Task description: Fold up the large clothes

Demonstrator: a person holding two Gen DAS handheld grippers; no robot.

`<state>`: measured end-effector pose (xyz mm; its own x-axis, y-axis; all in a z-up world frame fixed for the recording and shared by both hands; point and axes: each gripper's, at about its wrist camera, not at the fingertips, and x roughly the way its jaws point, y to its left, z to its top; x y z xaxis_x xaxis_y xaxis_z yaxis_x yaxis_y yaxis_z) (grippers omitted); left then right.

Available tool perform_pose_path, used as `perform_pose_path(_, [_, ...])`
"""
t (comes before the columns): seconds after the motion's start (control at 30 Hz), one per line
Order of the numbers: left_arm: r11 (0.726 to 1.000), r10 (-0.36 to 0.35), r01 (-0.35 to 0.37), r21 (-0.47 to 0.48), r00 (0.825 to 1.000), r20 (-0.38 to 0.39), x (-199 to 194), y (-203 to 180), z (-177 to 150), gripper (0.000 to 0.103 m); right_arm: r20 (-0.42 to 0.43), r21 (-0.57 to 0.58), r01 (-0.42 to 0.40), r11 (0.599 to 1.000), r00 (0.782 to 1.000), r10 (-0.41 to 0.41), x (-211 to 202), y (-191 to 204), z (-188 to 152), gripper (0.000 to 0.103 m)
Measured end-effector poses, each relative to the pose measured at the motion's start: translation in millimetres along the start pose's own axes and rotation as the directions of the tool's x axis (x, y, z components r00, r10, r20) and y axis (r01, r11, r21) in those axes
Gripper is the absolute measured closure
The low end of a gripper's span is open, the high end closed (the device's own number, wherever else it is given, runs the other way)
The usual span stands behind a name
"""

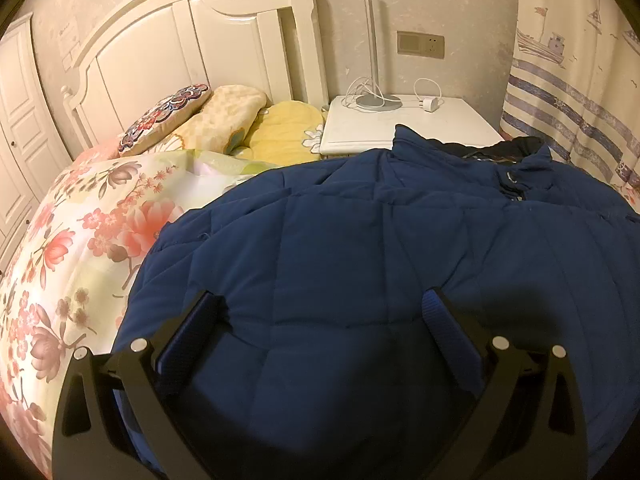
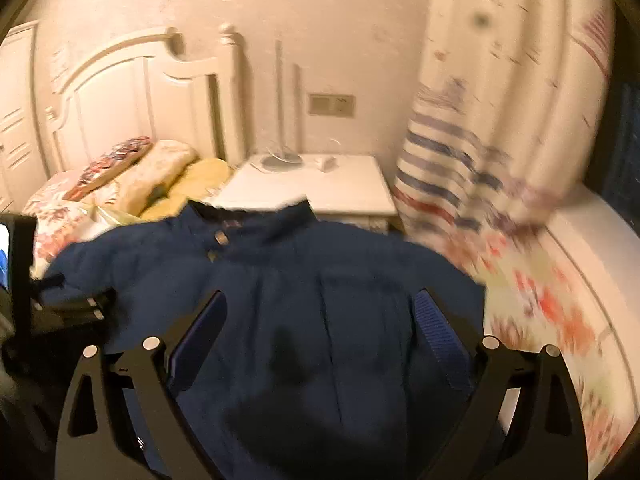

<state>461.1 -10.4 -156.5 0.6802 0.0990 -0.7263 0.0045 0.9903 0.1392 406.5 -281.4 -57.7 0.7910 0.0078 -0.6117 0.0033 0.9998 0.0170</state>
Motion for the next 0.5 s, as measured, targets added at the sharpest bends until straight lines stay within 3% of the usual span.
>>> perform_pose_path(0.1, [1.000, -0.001, 0.001, 0.000, 1.000, 0.000, 0, 0, 0, 0.002, -0.099, -0.006, -0.072, 0.997, 0.993, 0.071, 32, -1, 12, 0.011])
perform_pose_path(0.17, [1.000, -0.003, 0.003, -0.001, 1.000, 0.001, 0, 0, 0, 0.002, -0.263, -0.019, -0.078, 0.997, 0.962, 0.070, 74, -1, 2, 0.009])
perform_pose_path(0.2, [1.000, -0.002, 0.002, -0.003, 1.000, 0.002, 0, 0, 0, 0.002, -0.272, -0.021, -0.090, 0.996, 0.959, 0.081, 82, -2, -5, 0.007])
perform_pose_path(0.33, [1.000, -0.008, 0.008, -0.006, 1.000, 0.001, -1, 1, 0, 0.002, -0.245, -0.001, -0.080, 0.997, 0.967, 0.077, 69, -5, -6, 0.008])
perform_pose_path(0.4, [1.000, -0.009, 0.009, -0.009, 1.000, 0.000, -2, 1, 0, 0.002, -0.180, 0.024, -0.046, 0.999, 0.982, 0.050, 45, -6, -4, 0.008])
perform_pose_path(0.47, [1.000, -0.008, 0.008, -0.008, 1.000, 0.001, -2, 1, 0, 0.002, -0.105, 0.018, -0.096, 0.995, 0.990, 0.097, 15, 2, -7, 0.007])
perform_pose_path(0.5, [1.000, -0.009, 0.009, -0.009, 1.000, 0.000, -2, 1, 1, 0.002, -0.111, -0.022, -0.111, 0.994, 0.988, 0.108, 8, 12, -13, 0.007])
